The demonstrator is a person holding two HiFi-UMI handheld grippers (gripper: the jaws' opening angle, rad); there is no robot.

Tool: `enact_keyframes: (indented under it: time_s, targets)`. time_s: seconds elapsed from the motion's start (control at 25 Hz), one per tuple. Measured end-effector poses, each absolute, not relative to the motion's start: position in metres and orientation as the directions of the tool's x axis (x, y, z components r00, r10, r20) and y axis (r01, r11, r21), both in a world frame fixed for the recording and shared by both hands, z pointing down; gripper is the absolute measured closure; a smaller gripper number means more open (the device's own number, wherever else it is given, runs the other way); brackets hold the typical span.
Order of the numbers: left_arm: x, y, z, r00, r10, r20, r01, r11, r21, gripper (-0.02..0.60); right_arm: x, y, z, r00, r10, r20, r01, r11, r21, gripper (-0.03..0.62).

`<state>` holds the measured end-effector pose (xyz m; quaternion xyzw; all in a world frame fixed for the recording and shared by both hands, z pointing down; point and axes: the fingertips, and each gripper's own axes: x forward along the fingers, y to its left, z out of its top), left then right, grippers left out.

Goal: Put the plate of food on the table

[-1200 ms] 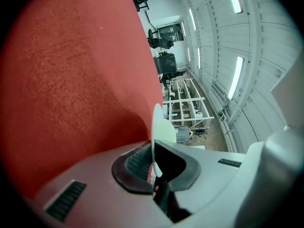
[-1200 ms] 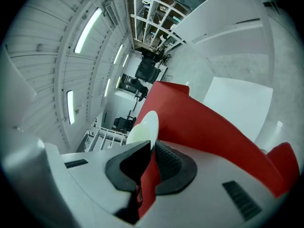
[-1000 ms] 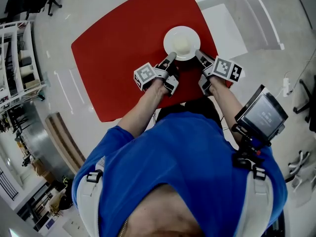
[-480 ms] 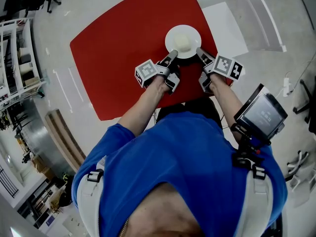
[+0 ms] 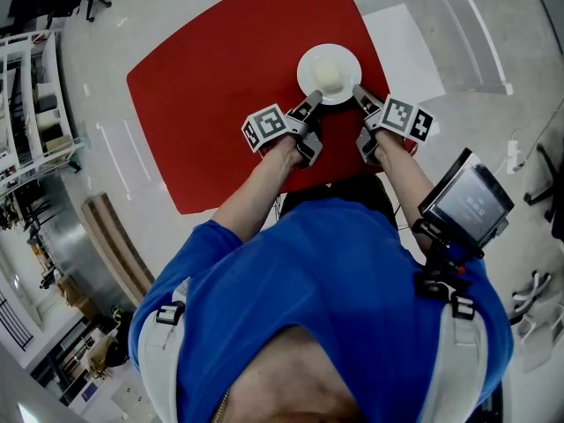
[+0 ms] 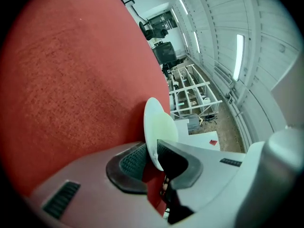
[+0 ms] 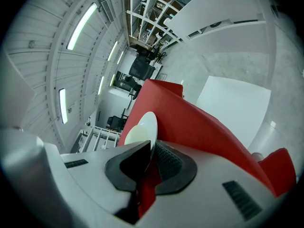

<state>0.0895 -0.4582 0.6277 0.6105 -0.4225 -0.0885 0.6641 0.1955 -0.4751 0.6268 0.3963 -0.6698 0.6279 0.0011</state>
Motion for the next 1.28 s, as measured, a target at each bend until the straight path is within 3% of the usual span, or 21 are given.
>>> enact_keyframes:
  time_s: [0.4, 0.72, 1.08, 1.28]
  targets:
    - [0.101, -0.451, 0.624, 0.67, -0.543, 0.507, -0.537, 0.116, 0.835, 0.462, 0.198, -0.479, 0.628, -0.663, -0.526, 0.532, -0.585, -0.079, -0.807, 0.562]
    - [0.1, -0.442, 0.625, 0.66, -0.513, 0.549, -0.621, 0.039, 0.783, 0.412, 0.206, -0.485, 0.626, -0.596, -0.547, 0.588, -0.718, 0.036, -0.695, 0.562]
    - [0.12, -0.437, 0.616, 0.703, -0.389, 0.595, -0.686, -0.152, 0.712, 0.246, 0.205, -0.488, 0.624, -0.596, -0.55, 0.585, -0.726, 0.058, -0.686, 0.562]
    - [0.118, -0.428, 0.624, 0.663, -0.3, 0.685, -0.748, -0.255, 0.612, 0.233, 0.206, -0.489, 0.622, -0.595, -0.558, 0.579, -0.726, 0.064, -0.685, 0.562]
